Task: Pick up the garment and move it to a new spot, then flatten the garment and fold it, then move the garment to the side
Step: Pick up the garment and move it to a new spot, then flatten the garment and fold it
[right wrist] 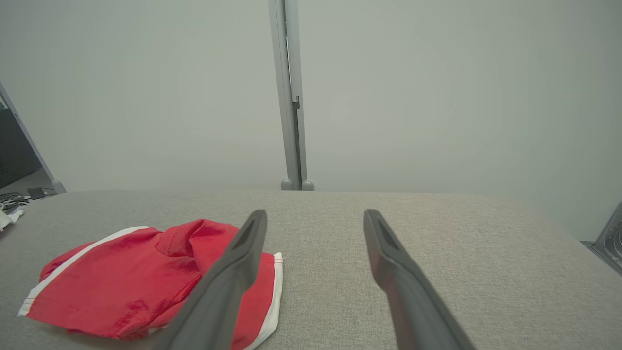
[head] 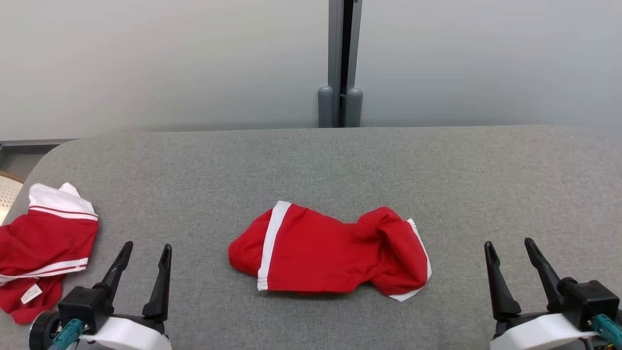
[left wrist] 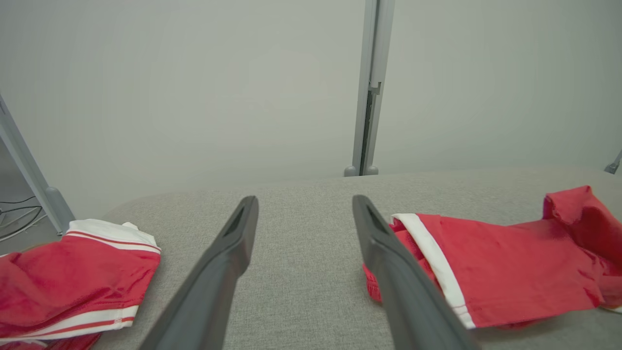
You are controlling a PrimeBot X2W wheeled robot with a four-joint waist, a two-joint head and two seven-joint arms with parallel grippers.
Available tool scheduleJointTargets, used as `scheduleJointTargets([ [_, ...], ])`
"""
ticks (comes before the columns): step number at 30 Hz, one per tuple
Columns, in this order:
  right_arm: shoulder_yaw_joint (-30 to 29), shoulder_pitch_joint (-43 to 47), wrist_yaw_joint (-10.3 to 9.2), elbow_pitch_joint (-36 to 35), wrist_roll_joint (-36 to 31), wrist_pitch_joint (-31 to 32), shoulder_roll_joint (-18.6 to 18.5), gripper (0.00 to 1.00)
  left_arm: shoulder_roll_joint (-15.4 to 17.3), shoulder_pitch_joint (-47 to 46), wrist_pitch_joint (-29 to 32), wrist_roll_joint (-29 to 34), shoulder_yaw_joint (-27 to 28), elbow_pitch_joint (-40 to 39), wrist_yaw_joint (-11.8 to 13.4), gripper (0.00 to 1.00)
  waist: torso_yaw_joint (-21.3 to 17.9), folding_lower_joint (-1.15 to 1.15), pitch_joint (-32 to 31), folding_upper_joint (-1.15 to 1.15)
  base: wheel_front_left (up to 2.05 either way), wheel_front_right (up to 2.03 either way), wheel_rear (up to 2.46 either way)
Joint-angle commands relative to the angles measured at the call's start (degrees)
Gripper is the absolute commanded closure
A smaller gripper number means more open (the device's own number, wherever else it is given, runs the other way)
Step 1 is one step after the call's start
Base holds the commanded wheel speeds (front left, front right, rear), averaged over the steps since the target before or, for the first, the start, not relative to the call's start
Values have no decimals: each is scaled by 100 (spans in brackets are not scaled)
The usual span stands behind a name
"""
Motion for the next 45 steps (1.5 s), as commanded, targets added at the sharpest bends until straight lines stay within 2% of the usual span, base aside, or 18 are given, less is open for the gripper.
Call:
scheduleJointTargets([
  [1, 10, 41, -2, -23, -5, 16, -17, 0, 7, 39, -24, 43, 2, 25, -1, 0, 6, 0, -26, 0, 0, 0, 0],
  [27, 104, -3, -2, -48, -8, 133, -16, 0, -7, -154, -8, 111, -86, 137, -42, 0, 180, 0, -19, 0, 0, 0, 0],
  [34, 1062, -405, -2, 279, -197, 355, -18, 0, -9, -563, 8, 166, -210, 59, -198, 0, 660, 0, 390, 0, 0, 0, 0],
  [39, 1981, -940, -2, 1055, -355, 576, -20, 0, -148, -1002, -13, 189, -299, 78, -351, 0, 1109, 0, 816, 0, 0, 0, 0],
  [45, 2324, -1352, -3, 1786, -618, 732, -21, 0, -247, -1215, -19, 176, -266, 91, -468, 0, 1329, 0, 1083, 0, 0, 0, 0],
])
